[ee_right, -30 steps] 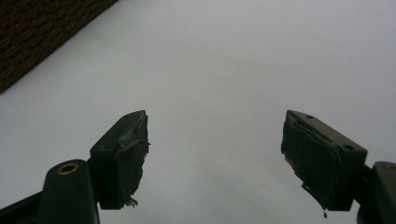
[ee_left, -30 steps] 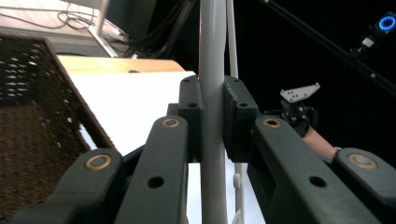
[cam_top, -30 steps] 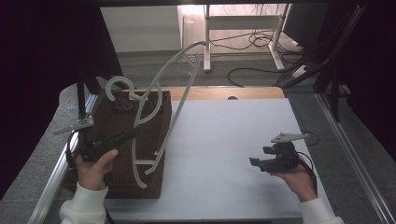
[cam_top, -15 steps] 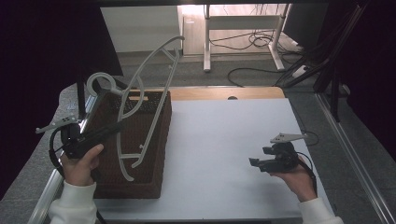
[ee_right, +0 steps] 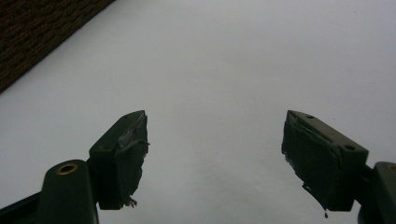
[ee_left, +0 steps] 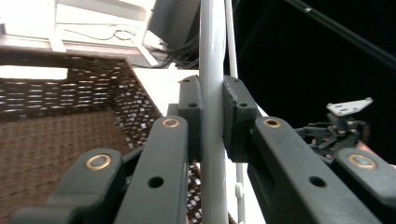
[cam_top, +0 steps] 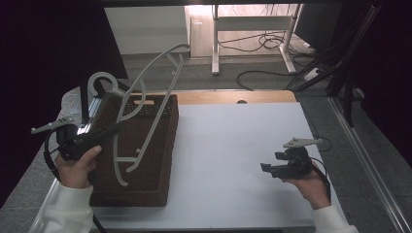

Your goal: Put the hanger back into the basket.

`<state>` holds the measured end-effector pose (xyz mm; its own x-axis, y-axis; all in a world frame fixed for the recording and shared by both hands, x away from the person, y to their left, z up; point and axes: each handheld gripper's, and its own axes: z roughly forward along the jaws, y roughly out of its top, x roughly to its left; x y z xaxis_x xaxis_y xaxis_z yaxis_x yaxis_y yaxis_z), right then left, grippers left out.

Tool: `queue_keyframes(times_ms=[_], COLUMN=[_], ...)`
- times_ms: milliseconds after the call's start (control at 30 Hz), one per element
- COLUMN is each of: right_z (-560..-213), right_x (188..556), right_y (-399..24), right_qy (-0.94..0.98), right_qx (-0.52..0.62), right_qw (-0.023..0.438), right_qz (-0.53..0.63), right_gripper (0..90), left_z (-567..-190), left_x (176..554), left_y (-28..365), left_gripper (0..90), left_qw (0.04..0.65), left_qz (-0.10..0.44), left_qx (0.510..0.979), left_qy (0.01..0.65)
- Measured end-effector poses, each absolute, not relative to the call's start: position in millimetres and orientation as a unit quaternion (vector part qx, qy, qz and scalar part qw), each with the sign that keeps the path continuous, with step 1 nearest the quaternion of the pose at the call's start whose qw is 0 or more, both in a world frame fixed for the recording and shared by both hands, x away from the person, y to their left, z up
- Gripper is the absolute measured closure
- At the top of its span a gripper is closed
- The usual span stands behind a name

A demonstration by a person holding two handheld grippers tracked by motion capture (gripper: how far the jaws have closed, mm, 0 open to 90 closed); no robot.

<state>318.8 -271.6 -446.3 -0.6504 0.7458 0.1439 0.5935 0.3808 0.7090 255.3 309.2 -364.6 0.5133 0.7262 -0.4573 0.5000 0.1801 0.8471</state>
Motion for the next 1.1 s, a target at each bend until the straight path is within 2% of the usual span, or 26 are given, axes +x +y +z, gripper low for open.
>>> queue_keyframes(times_ms=[200,400,700,1100], right_z=[-445.3,-444.5,-445.8,-447.0], right_x=[318.7,319.1,320.2,320.9], right_y=[-273.3,-274.9,-276.5,-277.1], right_qy=[0.822,0.821,0.820,0.821], right_qx=[0.408,0.410,0.414,0.415], right_qw=[0.101,0.106,0.105,0.104], right_qz=[0.384,0.384,0.380,0.379], right_gripper=[23.3,23.3,23.2,22.8], left_z=[-364.1,-369.3,-376.5,-386.7], left_x=[256.5,261.4,262.7,261.7], left_y=[329.8,349.3,360.8,372.6], left_gripper=[80.4,80.4,80.5,80.5], left_qw=[0.575,0.539,0.498,0.469], left_qz=[0.113,0.138,0.171,0.181], left_qx=[0.637,0.660,0.696,0.715], left_qy=[0.501,0.505,0.488,0.486])
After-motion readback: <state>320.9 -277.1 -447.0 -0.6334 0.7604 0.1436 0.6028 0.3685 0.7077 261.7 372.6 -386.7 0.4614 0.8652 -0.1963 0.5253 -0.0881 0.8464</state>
